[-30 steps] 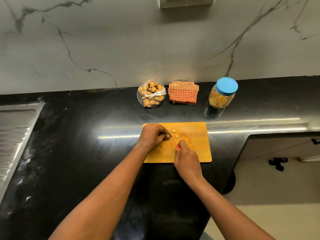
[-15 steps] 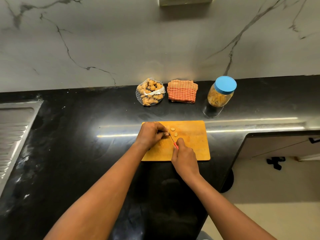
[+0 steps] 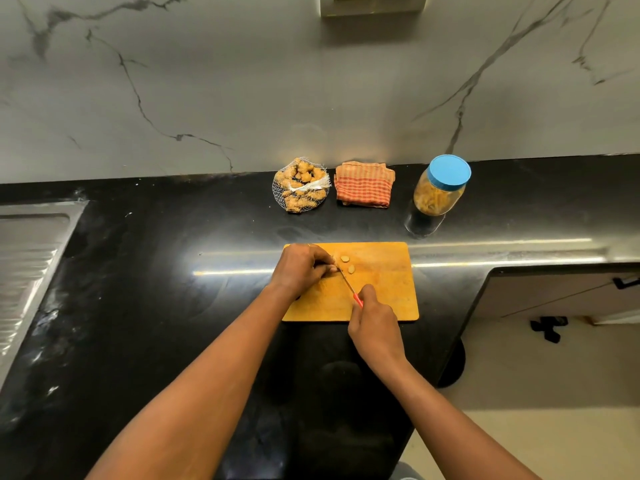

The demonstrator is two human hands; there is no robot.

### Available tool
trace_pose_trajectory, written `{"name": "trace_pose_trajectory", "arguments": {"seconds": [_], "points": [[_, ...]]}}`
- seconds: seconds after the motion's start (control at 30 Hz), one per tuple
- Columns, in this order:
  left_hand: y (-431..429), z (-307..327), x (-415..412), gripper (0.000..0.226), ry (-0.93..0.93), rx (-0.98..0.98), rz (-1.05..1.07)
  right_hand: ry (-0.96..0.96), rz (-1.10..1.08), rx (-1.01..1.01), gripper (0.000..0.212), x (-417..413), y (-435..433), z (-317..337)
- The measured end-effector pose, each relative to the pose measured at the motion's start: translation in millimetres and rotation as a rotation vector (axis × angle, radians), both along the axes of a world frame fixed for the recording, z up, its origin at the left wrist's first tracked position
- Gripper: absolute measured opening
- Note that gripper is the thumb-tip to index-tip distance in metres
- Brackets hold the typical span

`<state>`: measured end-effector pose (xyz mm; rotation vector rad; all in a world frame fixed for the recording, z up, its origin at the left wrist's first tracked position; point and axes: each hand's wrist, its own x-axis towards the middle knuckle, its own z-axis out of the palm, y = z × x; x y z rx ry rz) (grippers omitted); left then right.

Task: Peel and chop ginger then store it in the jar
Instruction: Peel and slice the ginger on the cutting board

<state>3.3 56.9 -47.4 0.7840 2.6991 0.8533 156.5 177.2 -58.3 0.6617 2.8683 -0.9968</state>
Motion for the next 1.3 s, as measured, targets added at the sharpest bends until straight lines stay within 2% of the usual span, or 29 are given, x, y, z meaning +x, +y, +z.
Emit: {"name": "trace_pose_trajectory", "arguments": {"seconds": [0.23,1.1,1.3], "points": [[-3,1,-3,0.02,0.021,-0.045,-0.103,0.035,-0.045,-0.032,0.014,-8,-5,3],[-6,-9,-4,0.018,0.086,0.028,-0.114,0.11,0.069,-0.043,0.011,-13,2,-2],[-6,-11,-4,0.016,0.136,0.017,-0.136,0.105,0.098,-0.045,0.018,-27,5,-1]]}}
